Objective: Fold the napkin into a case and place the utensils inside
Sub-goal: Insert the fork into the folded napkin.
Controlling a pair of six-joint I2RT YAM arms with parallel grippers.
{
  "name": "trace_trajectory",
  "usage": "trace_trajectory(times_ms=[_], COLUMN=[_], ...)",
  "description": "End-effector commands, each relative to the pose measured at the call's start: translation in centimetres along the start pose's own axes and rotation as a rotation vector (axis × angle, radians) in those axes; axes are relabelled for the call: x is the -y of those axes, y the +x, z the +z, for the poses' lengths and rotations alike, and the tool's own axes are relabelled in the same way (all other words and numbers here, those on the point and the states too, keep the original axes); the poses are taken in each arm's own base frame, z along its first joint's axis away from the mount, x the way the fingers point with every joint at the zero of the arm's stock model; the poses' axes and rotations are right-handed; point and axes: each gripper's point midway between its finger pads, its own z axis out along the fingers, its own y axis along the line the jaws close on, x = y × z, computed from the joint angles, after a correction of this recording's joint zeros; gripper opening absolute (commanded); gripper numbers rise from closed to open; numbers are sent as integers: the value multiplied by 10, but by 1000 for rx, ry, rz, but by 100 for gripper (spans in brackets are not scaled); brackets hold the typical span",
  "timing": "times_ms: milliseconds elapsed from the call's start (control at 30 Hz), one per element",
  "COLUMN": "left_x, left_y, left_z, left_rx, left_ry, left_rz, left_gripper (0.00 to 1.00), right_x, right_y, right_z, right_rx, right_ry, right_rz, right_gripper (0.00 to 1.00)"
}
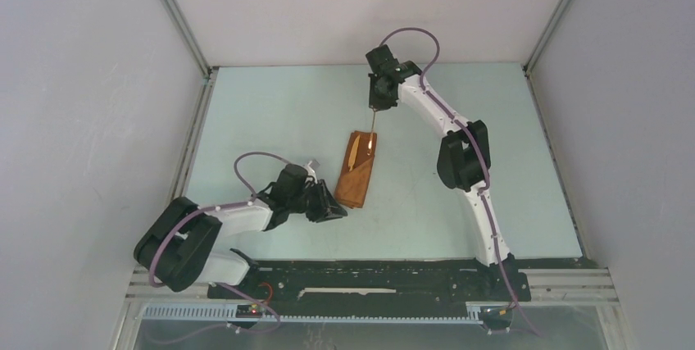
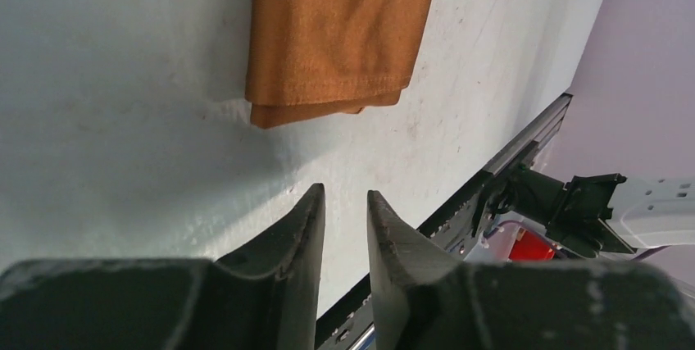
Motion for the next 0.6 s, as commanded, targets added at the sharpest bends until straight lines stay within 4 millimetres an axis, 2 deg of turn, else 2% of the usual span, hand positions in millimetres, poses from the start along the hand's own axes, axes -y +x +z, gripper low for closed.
trace_trajectory(times_ms=[0, 567], left_x=[21, -8], left_y=[-13, -7], left_z=[5, 22], left_rx=[33, 24], left_ry=[89, 29], left_rz=[-1, -58], left_gripper=[28, 25], right_x=[-7, -14], right_y=[6, 48], right_z=[-9, -15], right_rx=[-23, -97], right_ry=[-12, 32], right_rz=[-7, 17], right_gripper=[0, 0])
